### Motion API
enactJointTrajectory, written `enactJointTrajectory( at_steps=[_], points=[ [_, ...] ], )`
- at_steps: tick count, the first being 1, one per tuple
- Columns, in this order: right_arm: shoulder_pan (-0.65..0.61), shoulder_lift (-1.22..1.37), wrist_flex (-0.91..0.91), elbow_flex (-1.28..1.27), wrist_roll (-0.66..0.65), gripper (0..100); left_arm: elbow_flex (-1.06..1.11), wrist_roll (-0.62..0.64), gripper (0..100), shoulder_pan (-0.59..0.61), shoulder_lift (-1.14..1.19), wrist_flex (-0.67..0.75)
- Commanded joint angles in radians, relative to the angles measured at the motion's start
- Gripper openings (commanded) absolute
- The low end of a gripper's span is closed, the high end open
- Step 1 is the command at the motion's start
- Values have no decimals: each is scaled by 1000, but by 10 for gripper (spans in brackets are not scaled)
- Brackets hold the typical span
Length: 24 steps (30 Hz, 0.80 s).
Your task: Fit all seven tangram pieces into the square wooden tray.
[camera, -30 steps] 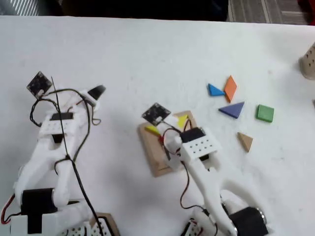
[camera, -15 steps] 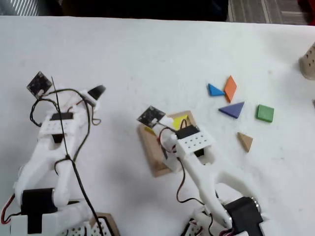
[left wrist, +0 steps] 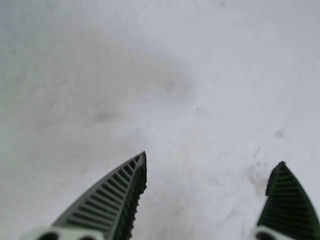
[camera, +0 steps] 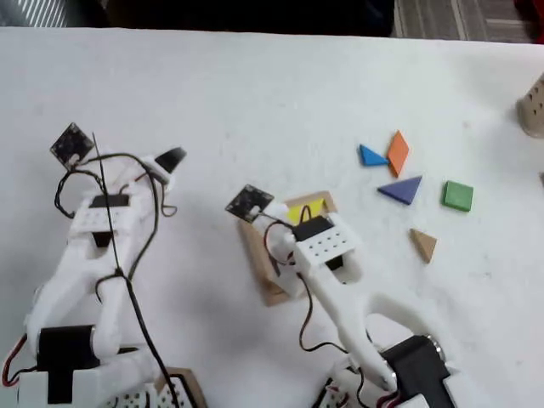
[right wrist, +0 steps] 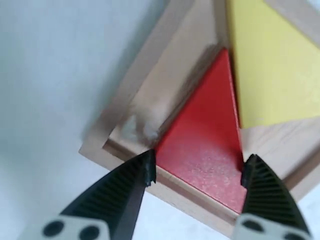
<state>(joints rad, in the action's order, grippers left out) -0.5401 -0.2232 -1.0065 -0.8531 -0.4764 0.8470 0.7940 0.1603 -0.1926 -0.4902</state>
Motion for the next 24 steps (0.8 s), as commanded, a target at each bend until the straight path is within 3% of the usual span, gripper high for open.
enactJointTrajectory(
  at_steps=[1,15,19,24],
  points=[
    [-12,-12,5,32,11,279,-46,-11,369,-16,-45,18],
    [-21,-12,-93,97,5,281,-46,-12,369,-16,-45,20],
    [-41,-12,-134,100,-11,349,-46,-12,369,-16,-45,20],
    [-59,-7,-140,94,-20,354,-46,-12,369,-16,-45,20]
  ],
)
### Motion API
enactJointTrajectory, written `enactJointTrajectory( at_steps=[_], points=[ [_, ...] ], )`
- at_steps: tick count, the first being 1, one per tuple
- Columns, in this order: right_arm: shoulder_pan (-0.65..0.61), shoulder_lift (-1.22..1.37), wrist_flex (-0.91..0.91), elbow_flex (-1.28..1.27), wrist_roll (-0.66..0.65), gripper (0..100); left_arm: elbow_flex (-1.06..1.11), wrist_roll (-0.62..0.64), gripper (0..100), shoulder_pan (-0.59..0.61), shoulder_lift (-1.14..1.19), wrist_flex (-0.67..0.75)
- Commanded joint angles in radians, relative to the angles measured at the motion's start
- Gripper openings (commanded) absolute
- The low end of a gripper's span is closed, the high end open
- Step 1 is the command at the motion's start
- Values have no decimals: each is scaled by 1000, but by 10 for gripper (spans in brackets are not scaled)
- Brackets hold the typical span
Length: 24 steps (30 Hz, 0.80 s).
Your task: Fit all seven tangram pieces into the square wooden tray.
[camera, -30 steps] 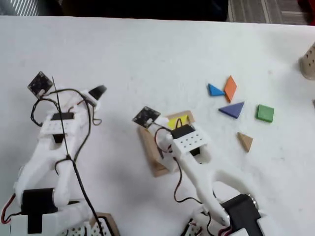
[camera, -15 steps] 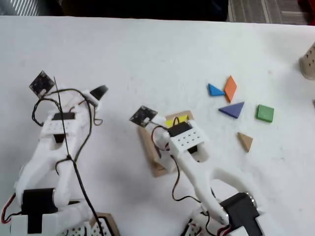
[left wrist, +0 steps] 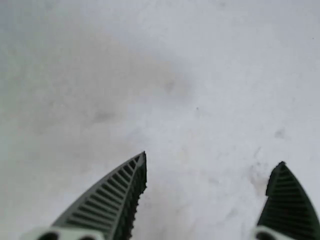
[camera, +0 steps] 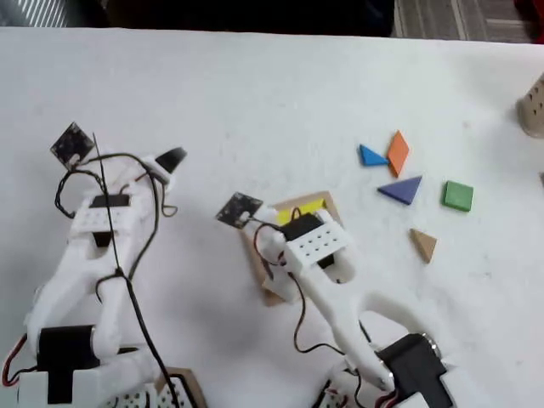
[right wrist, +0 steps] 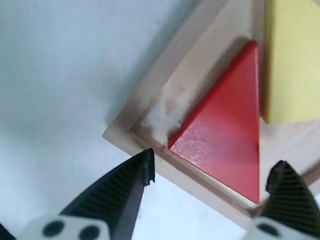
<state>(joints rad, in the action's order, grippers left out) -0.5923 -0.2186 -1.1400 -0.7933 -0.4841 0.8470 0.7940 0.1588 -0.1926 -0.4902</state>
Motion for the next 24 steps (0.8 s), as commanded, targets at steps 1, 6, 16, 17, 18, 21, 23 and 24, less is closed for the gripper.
enactJointTrajectory(
  at_steps=[1,6,16,17,18,21,23,24],
  points=[
    [-7,-7,2,32,-12,354,-46,-12,369,-15,-45,20],
    [-12,-5,47,-3,-5,354,-46,-12,369,-16,-42,21],
    [33,45,104,-5,-12,354,-46,-12,369,-16,-39,21],
    [41,45,102,-5,-12,354,-46,-12,369,-16,-39,21],
    [44,45,97,-6,-12,354,-46,-12,369,-16,-39,21],
    [48,48,96,-9,-12,354,-46,-12,369,-16,-39,20],
    [54,48,88,-9,-14,354,-46,-12,369,-16,-39,18],
    [56,48,88,-9,-14,354,-46,-12,369,-16,-39,18]
  ],
)
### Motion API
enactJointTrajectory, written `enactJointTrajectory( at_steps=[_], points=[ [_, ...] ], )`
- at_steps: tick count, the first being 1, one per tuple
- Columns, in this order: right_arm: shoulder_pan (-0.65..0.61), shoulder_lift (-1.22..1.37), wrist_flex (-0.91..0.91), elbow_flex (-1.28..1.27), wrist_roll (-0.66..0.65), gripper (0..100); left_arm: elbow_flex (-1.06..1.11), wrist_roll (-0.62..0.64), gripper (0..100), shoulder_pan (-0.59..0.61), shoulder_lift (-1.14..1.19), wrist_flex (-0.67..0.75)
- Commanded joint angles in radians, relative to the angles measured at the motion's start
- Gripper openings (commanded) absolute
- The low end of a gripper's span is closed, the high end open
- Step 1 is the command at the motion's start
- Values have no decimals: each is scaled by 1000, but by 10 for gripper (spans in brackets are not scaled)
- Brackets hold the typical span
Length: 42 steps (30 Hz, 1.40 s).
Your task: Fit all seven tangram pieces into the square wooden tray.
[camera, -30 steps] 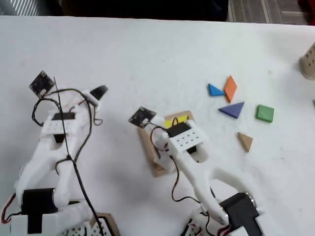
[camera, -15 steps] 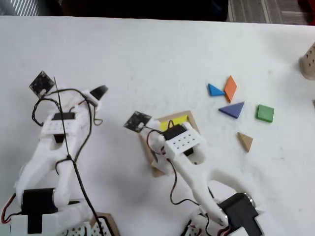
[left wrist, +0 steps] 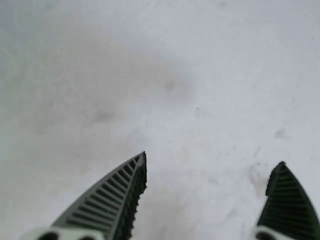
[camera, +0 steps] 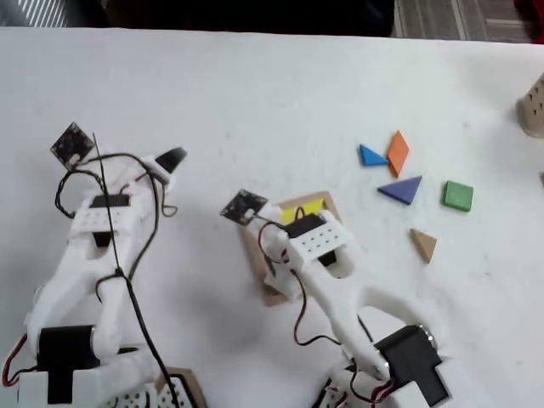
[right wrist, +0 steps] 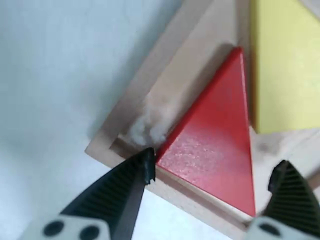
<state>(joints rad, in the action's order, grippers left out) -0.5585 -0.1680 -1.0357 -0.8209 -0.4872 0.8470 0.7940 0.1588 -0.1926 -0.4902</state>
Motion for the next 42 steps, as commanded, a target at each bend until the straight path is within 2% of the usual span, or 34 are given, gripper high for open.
enactJointTrajectory(
  at_steps=[1,5,10,17,24,26,32,42],
  points=[
    [22,-2,-16,18,-11,354,-46,-12,369,-15,-39,18],
    [21,-1,-16,18,-11,334,-46,-12,369,-15,-39,18],
    [18,-1,-16,18,-14,212,-46,-12,369,-15,-44,18],
    [-8,-1,-21,18,-28,340,-46,-12,369,-12,-44,17],
    [-33,87,-25,83,-17,347,-46,-12,369,-13,-44,17],
    [-25,143,-58,133,0,334,-46,-12,369,-10,-44,17],
    [1,203,-107,181,-14,196,-46,-12,369,-10,-44,17],
    [2,203,-105,175,54,183,-38,-12,369,-13,-47,23]
  ],
)
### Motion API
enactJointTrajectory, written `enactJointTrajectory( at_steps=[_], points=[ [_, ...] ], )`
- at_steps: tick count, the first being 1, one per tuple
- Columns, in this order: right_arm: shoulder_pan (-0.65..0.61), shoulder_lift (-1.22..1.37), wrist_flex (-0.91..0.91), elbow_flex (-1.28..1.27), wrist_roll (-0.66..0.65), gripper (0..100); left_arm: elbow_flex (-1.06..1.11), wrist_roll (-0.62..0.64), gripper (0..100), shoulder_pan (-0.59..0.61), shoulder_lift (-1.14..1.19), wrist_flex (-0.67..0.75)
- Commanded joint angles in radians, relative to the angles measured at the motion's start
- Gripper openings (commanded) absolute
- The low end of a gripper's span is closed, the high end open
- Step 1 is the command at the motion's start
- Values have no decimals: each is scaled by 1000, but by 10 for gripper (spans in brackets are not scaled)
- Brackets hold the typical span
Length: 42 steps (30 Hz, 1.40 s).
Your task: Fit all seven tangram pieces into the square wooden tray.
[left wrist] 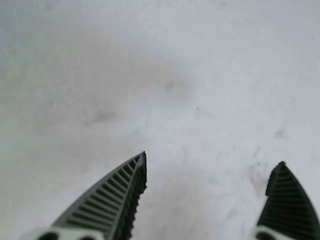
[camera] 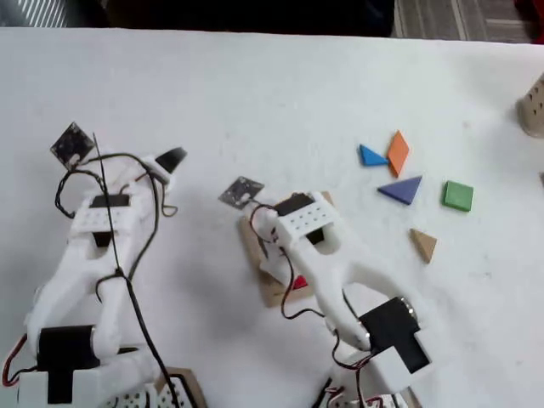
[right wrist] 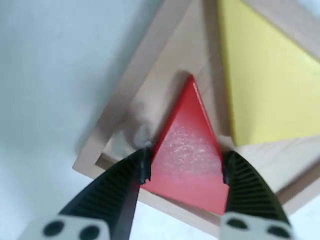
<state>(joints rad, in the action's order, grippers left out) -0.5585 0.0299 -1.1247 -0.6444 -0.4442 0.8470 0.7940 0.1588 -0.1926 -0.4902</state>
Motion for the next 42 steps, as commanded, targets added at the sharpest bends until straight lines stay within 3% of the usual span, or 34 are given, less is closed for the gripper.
enactJointTrajectory(
  at_steps=[1,5,22,31,34,37,41,42],
  points=[
    [2,4,-15,-6,12,176,-38,-12,369,-13,-47,23],
    [4,-54,5,-48,14,69,-38,-12,369,-10,-47,23],
    [22,-453,73,-365,6,50,-38,-14,369,-24,-47,18],
    [33,-467,76,-347,23,56,54,-221,369,-262,-108,9],
    [39,-467,85,-331,146,57,130,-256,368,-317,-209,11],
    [56,-467,97,-322,229,57,198,-282,292,-354,-285,52],
    [174,-467,93,-299,241,57,255,-313,14,-387,-297,170],
    [211,-467,88,-288,241,56,259,-324,20,-392,-297,180]
  ],
)
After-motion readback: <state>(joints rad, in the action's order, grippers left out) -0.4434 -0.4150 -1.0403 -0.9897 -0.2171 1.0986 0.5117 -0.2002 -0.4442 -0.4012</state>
